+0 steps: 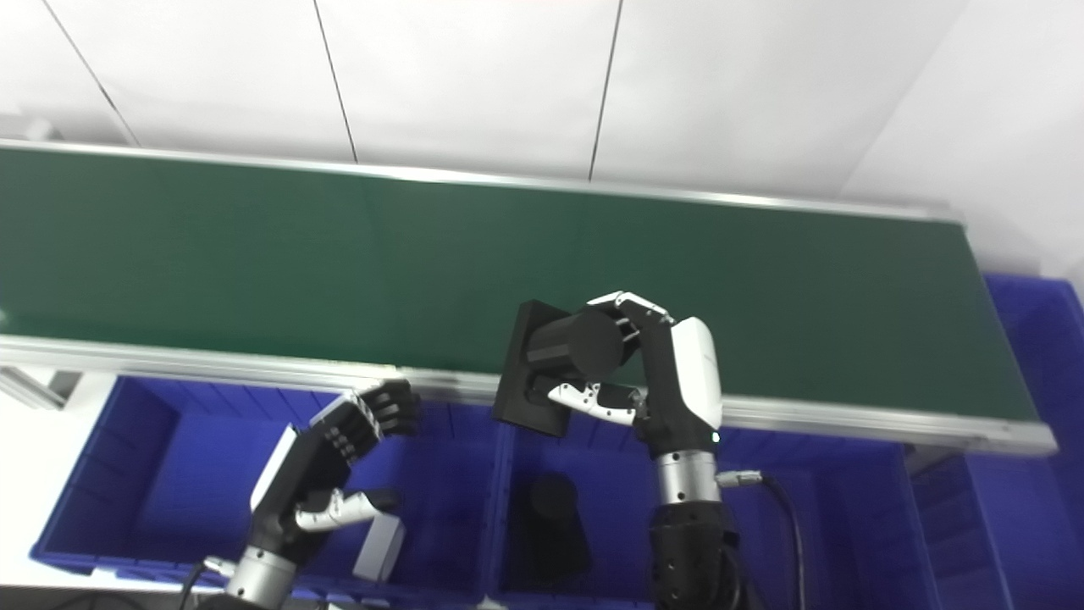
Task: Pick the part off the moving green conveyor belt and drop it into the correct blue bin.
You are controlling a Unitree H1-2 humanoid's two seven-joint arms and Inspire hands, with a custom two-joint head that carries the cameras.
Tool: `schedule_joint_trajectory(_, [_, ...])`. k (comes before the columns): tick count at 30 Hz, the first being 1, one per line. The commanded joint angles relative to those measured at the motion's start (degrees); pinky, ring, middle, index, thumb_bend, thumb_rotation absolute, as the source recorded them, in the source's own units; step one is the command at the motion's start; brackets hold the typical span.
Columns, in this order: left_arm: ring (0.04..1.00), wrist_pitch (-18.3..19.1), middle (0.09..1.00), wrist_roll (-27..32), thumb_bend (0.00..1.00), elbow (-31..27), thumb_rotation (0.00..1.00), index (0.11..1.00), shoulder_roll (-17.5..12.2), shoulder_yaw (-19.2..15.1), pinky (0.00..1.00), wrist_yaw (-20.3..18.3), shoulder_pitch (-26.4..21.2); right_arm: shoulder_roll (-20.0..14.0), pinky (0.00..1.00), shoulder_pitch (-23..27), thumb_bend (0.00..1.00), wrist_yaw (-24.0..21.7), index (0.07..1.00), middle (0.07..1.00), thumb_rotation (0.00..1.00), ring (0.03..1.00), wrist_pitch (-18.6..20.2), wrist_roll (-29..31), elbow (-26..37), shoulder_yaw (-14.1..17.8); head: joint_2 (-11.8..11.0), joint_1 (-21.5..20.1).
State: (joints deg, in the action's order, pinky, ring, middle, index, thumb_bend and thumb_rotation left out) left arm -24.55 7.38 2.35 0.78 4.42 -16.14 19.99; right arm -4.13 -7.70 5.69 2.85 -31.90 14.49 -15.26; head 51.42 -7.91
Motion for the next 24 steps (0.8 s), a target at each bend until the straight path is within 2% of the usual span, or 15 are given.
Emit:
schedule_joint_trajectory(1, [0.725, -0.64, 0.753, -1.09, 0.90, -2.83, 0.35, 0.751, -0.66, -0.21, 0.69, 1.09, -0.61, -0.99, 0.35, -0.65, 0.49, -1.29, 0.459, 0.559, 0.00, 0.477, 1.02, -1.13, 2.65, 0.56, 0.60, -0.06])
schedule_joint_trajectory(6, [0.729, -0.07, 0.757, -1.09, 0.88, -3.50, 0.35, 0.756, -1.73, -0.13, 0.69, 1.74, -1.62, -3.18, 0.35, -2.53, 0.49, -4.60, 0.458, 0.546, 0.00, 0.486, 3.75, -3.05, 3.45, 1.24, 1.23, -0.30])
schedule_joint_trajectory(12, [0.734, 2.06, 0.759, -2.14, 0.87, -5.37, 0.36, 0.760, -3.41, -0.13, 0.69, 2.67, -2.55, -6.94, 0.35, -2.54, 0.49, -9.40, 0.492, 0.552, 0.00, 0.456, 7.61, -8.68, 4.05, 0.99, 2.65, -1.32])
schedule_joint_trajectory(16, [0.730, 5.08, 0.758, -0.93, 0.86, -7.38, 0.34, 0.759, -3.59, -0.15, 0.69, 3.20, -3.24, -9.53, 0.34, -1.04, 0.49, -13.83, 0.499, 0.555, 0.00, 0.449, 10.98, -14.94, 4.26, 0.32, 3.38, -1.68])
schedule_joint_trajectory(20, [0.717, 5.97, 0.750, -1.15, 0.86, -8.02, 0.34, 0.756, -3.05, 0.04, 0.67, 3.93, -4.81, -10.09, 0.35, 0.17, 0.49, -15.06, 0.485, 0.567, 0.00, 0.453, 12.50, -18.74, 1.92, -0.11, 3.61, -2.05])
schedule_joint_trajectory(22, [0.722, 5.61, 0.752, -1.25, 0.85, -7.23, 0.32, 0.752, -3.01, 0.21, 0.67, 4.02, -5.68, -9.88, 0.40, 0.69, 0.50, -15.59, 0.474, 0.563, 0.00, 0.445, 13.57, -19.98, 0.65, -0.23, 3.70, -2.36])
schedule_joint_trajectory(24, [0.721, 5.72, 0.751, -1.53, 0.84, -6.44, 0.32, 0.751, -3.22, 0.28, 0.67, 4.19, -5.77, -9.64, 0.40, 1.13, 0.51, -16.14, 0.477, 0.565, 0.00, 0.441, 14.47, -20.81, -0.40, -0.48, 3.77, -2.61])
